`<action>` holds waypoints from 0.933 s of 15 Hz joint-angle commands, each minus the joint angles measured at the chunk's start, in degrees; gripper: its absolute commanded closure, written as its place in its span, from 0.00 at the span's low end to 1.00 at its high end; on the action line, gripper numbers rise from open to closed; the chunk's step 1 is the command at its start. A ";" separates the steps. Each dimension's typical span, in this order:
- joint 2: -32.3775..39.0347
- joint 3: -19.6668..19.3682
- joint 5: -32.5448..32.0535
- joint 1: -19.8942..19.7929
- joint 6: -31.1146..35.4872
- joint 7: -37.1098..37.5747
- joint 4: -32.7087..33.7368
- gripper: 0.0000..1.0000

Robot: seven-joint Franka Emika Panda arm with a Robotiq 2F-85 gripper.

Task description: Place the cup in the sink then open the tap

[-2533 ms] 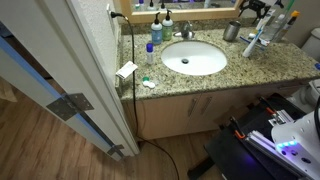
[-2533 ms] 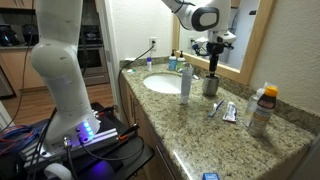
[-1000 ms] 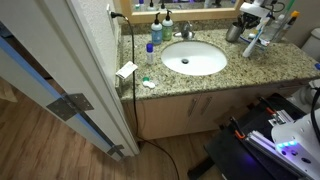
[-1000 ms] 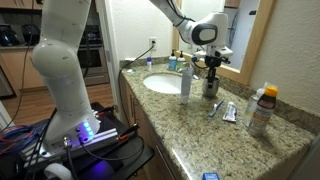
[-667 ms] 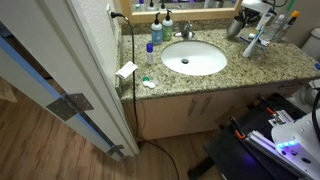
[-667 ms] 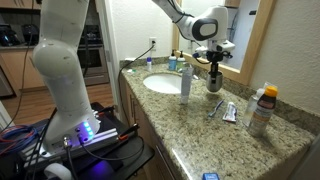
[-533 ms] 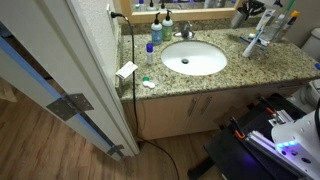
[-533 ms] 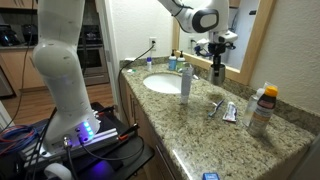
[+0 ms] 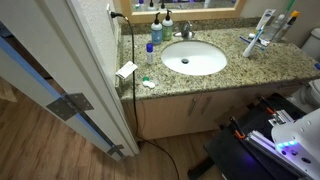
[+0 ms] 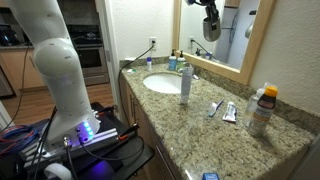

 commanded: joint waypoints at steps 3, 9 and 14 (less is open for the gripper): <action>-14.98 6.78 -0.36 3.56 -9.40 -3.91 -14.97 0.98; -14.62 8.66 0.29 4.07 -12.00 -2.38 -15.02 0.93; -2.16 12.41 -12.26 2.24 -10.33 12.08 -14.34 0.98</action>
